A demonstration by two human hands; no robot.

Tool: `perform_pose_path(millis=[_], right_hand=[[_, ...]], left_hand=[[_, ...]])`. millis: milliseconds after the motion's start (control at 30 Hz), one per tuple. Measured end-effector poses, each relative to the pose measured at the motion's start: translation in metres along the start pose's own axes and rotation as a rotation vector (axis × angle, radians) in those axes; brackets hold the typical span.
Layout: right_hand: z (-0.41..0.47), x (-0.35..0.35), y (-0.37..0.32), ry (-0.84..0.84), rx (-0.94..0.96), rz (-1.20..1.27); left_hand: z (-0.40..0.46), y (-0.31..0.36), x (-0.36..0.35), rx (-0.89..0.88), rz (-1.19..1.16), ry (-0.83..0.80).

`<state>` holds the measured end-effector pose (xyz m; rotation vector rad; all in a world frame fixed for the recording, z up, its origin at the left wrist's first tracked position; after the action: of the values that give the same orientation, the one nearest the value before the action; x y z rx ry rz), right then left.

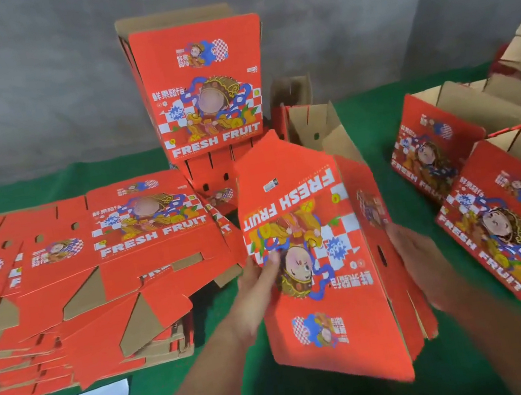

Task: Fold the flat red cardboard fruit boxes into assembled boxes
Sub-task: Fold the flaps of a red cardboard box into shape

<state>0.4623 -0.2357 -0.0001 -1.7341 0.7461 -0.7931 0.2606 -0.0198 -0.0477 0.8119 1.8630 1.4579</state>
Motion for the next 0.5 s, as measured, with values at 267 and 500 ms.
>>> perform_pose_path(millis=[267,500], right_hand=[[0.005,-0.042,-0.011,0.122,0.208,-0.116],[-0.008,-0.062,-0.006,0.2,0.371,-0.077]], left_hand=[[-0.003,0.04,-0.044,-0.17,0.121,0.015],[0.007,0.052,-0.054,-0.457,0.321,0.045]])
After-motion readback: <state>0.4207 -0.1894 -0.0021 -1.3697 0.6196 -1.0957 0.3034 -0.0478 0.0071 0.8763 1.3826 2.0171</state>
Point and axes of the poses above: each hand's wrist, its own z-axis towards the middle knuckle, its own x-axis out of the back of the hand, y = z × x, the point moved 2 cm from there along z, towards the middle knuckle, and after that the axes turned 7 degrees about -x, right-handed, at the moved point
